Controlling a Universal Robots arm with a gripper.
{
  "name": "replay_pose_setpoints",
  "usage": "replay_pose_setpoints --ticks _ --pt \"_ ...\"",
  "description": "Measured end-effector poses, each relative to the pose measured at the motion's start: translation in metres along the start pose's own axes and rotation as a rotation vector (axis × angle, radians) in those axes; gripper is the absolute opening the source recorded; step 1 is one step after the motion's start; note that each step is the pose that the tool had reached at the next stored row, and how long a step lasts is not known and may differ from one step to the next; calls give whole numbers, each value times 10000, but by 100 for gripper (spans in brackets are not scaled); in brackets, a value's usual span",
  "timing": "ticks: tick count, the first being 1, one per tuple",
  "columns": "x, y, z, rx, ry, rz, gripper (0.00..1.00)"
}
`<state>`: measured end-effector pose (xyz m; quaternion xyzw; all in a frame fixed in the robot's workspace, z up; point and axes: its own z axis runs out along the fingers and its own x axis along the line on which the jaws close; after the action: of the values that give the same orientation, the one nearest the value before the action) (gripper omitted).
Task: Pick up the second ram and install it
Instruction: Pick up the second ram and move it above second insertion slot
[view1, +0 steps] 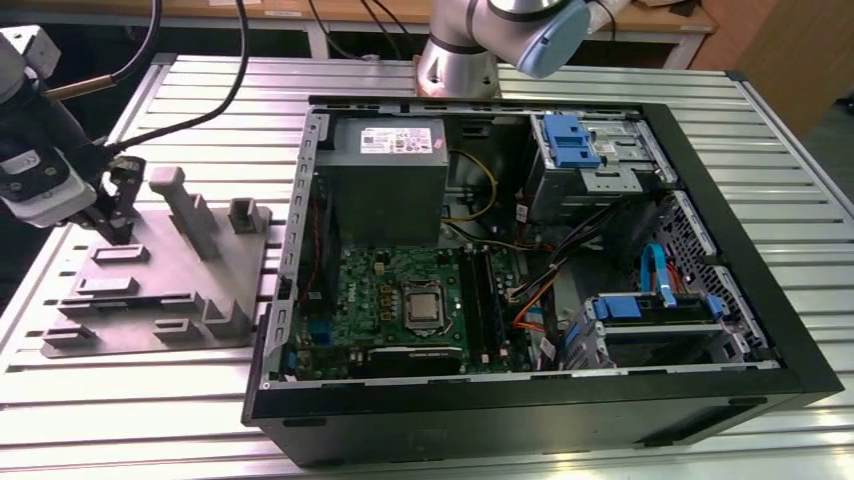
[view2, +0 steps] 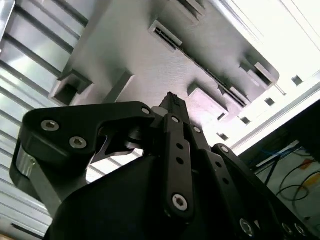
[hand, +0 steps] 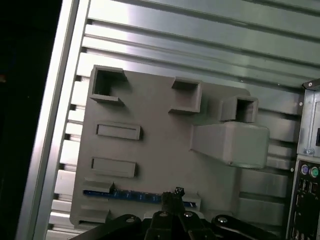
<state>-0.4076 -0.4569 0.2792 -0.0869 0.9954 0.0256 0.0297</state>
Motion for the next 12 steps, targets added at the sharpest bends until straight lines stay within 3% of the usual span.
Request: replay_pose_setpoints --ticks 2,4,12 --pt "0 0 7 -23 17 -359 10" --pt "1 -1 21 -70 50 -1093 10" --pt "3 -2 49 -163 117 -2543 10"
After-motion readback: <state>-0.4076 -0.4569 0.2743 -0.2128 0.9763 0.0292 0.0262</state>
